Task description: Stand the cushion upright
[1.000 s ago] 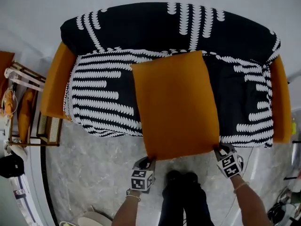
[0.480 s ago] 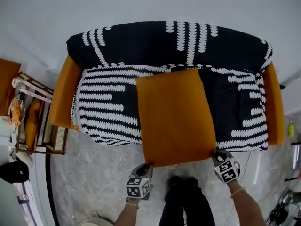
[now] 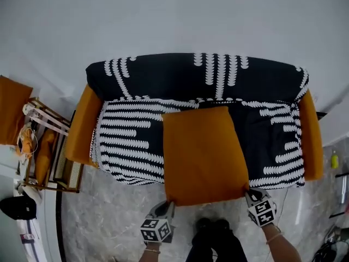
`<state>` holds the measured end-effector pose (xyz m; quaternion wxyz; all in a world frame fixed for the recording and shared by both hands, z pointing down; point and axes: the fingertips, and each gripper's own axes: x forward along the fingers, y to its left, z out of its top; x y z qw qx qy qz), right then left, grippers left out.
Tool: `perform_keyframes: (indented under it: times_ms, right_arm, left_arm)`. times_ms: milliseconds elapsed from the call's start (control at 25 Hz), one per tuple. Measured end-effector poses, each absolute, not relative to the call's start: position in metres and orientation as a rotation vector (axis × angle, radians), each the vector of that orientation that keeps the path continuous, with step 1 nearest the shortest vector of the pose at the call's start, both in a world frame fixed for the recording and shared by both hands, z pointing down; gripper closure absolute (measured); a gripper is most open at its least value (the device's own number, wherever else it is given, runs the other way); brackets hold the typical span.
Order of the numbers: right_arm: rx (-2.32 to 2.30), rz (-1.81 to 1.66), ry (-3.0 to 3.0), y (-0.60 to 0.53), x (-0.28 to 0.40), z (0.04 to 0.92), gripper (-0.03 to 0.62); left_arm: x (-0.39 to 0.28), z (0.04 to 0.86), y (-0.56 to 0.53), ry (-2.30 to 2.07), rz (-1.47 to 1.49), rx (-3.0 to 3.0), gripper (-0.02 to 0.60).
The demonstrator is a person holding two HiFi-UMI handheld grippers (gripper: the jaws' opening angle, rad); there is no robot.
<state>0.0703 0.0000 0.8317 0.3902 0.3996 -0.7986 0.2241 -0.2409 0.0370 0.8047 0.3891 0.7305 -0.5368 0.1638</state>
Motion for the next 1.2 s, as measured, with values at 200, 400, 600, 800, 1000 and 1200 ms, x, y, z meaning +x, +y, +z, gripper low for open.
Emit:
perform_keyframes:
  times_ms: [200, 400, 600, 800, 1000, 1200]
  right_arm:
    - [1.114, 0.57, -2.072, -0.022, 0.069, 0.786, 0.569]
    - [1.181, 0.555, -2.122, -0.049, 0.068, 0.736, 0.572]
    - [1.19, 0.48, -2.179, -0.084, 0.066, 0.692, 0.572]
    - [1.216, 0.465, -2.227, -0.121, 0.065, 0.66, 0.572]
    - [1.223, 0.446, -2.276, -0.156, 0.065, 0.635, 0.572]
    - [1.211, 0.426, -2.318, -0.189, 0.067, 0.614, 0.572]
  left_arm:
    - [-0.243, 0.756, 0.011, -1.4, 0.313, 1.886, 0.529]
    - [-0.247, 0.704, -0.02, -1.446, 0.236, 1.919, 0.529]
    - [-0.249, 0.662, -0.06, -1.506, 0.174, 1.944, 0.529]
    - [-0.251, 0.631, -0.1, -1.564, 0.137, 1.957, 0.529]
    - [-0.253, 0.608, -0.137, -1.628, 0.089, 1.952, 0.529]
    - [-0.253, 0.588, -0.172, -1.686, 0.066, 1.938, 0.528]
